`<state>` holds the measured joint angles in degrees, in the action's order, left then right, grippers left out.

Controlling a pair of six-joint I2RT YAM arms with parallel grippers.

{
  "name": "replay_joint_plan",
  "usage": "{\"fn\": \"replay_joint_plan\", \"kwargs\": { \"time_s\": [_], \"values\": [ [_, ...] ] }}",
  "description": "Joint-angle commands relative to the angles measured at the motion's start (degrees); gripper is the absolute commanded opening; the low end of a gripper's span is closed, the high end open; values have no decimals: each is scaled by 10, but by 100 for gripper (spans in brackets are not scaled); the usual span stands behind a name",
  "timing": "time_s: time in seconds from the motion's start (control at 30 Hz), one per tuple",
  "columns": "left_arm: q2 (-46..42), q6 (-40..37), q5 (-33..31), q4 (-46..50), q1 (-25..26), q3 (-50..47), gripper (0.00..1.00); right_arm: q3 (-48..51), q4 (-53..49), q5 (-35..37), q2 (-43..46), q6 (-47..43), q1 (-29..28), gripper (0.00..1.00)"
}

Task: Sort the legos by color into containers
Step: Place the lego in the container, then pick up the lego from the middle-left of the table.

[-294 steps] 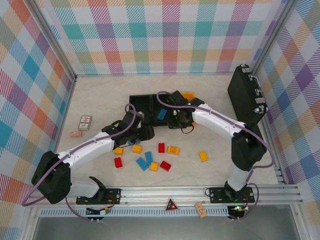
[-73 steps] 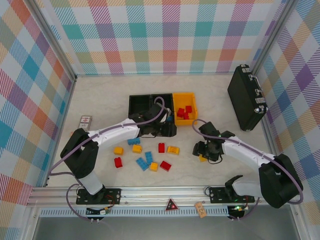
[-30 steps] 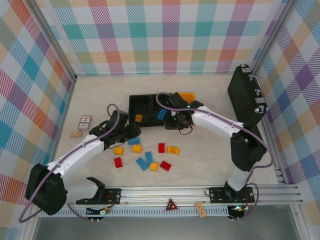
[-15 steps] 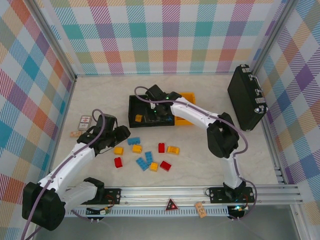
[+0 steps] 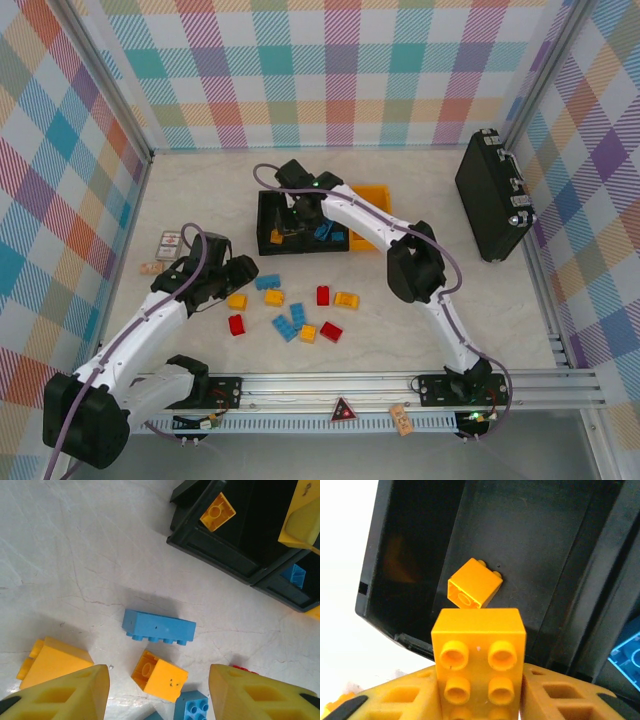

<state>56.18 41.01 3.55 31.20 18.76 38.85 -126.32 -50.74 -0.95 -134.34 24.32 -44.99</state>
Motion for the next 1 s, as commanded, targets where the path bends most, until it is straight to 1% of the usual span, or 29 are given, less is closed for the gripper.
{"fn": "replay_joint_plan", "kwargs": {
  "time_s": [0.0, 0.2, 0.37, 0.47, 0.63, 0.87, 0.97],
  "values": [
    [-11, 6, -1, 23, -8, -7, 55, -24, -26, 8, -6, -9, -3, 46],
    [-8, 8, -9, 37, -9, -5, 55, -22, -21, 10, 11, -10, -4, 48],
    [-4, 10, -23, 51, -9, 0, 55, 27, 12, 5, 59, -13, -8, 49],
    [-2, 12, -45, 73, -9, 10, 56, 80, 39, 2, 101, -11, -7, 49],
    [7, 26, -110, 123, -17, 32, 63, 192, 95, -12, 178, -7, -7, 51],
    [43, 22, -164, 141, -66, 40, 66, 361, 183, -54, 289, -5, -7, 54],
    [64, 20, -195, 142, -87, 44, 75, 412, 203, -65, 322, 3, -7, 54]
  ]
}}
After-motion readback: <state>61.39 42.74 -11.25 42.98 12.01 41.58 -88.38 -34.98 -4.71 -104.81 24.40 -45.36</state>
